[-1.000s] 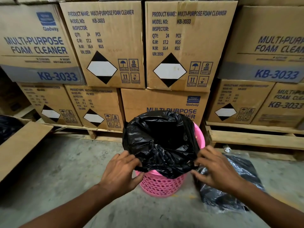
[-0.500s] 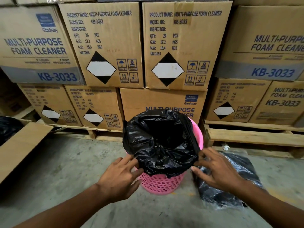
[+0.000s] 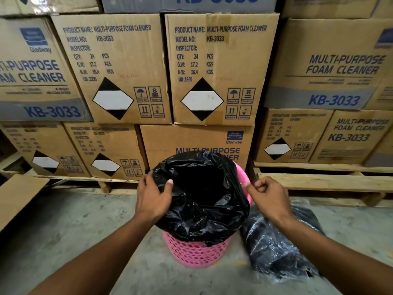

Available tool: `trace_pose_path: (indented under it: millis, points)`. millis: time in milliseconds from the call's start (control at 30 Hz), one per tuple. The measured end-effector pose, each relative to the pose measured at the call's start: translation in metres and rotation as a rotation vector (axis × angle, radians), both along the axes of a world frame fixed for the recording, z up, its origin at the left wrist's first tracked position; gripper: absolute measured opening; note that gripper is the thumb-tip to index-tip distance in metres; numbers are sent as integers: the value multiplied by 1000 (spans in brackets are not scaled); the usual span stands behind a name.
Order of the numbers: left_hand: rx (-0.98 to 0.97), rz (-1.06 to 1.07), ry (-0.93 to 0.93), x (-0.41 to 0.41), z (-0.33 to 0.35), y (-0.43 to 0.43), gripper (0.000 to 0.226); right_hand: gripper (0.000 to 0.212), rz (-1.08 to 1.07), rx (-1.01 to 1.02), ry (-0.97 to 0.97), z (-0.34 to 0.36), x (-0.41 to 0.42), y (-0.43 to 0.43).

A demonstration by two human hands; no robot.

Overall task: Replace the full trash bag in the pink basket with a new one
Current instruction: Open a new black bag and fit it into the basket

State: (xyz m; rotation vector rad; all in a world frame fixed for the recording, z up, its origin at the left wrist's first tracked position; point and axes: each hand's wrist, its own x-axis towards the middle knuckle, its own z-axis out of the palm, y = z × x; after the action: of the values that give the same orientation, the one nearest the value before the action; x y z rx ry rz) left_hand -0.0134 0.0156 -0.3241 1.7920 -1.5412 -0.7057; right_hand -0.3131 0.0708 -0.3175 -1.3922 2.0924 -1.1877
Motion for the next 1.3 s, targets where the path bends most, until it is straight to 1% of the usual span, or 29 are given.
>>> trace_pose_path:
  millis: [67,100,167,233,267,367,467,533,600,633,733,800,867,933,1033,1133,1233,1300]
  points:
    - [7,10,9,-5,0,-11,80,43,34,133,136,13,8,-22]
    - [6,26,12,-5,-3,-14,80,46,30,204,215,15,12,-32]
    - [6,55,-4,-3,-10,-16,81,39,8,275,333,14,21,-44]
    - [16,64,-19,1,-17,-19,80,22,-26,250,371,7,22,-49]
    - [18,70,-24,2,-19,-21,78,17,-43,229,354,3,20,-51]
    - [-5,80,-86,1,-22,-23,72,19,-106,173,236,-8,13,-56]
    - [-38,22,-260,0,-21,-24,75,20,-184,157,89,-17,6,-64]
    - [-17,-12,-333,0,-20,-25,77,23,-241,197,-52,-20,-1,-69]
    - [14,-21,-330,0,-20,-26,78,27,-292,231,-194,-24,-10,-74]
    - [19,-22,-329,0,-20,-26,78,26,-304,249,-250,-26,-13,-76]
    - [31,-24,-342,-1,-19,-25,78,12,-293,301,-369,-30,-18,-79]
    - [36,-23,-344,-1,-18,-24,78,9,-278,321,-414,-32,-20,-82]
    - [37,-27,-351,-1,-18,-22,78,9,-267,340,-432,-35,-20,-82]
    - [39,-28,-355,-1,-19,-22,78,19,-265,331,-433,-43,-20,-80]
    - [43,-22,-350,0,-20,-20,78,25,-249,293,-397,-51,-20,-74]
    - [34,-12,-319,0,-22,-20,78,28,-202,274,-423,-52,-21,-66]
    - [29,3,-243,1,-25,-21,76,31,-154,252,-253,-53,-20,-58]
    - [33,9,-216,3,-28,-21,76,30,-121,258,-194,-48,-18,-54]
